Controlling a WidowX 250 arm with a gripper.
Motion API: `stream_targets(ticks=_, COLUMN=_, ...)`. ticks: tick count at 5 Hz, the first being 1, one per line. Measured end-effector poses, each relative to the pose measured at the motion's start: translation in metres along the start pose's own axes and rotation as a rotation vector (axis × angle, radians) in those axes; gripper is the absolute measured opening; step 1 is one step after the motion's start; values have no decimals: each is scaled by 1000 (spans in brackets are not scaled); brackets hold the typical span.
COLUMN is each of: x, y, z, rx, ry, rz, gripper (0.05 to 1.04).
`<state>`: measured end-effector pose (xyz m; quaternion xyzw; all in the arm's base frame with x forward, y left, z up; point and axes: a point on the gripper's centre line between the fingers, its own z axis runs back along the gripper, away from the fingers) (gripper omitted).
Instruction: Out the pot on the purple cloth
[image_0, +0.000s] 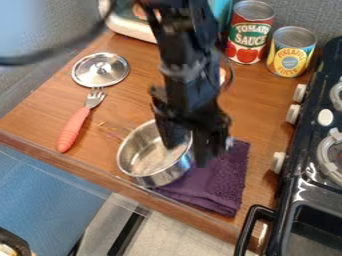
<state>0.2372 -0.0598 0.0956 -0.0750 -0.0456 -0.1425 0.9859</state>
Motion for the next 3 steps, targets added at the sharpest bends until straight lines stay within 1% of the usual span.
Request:
stream_targets(ticks=1, x=-3, y=-4, z=29, rx=-65, ry=-49, rz=-8, gripper=1016)
stream_targets(ticks=2, x=-7, y=3, z=56, rx=-71, ry=-113, rz=40, gripper=1011)
stream_targets(ticks=3, x=-10, y=20, z=67, rx=28, ry=-133, rz=132, gripper=1005)
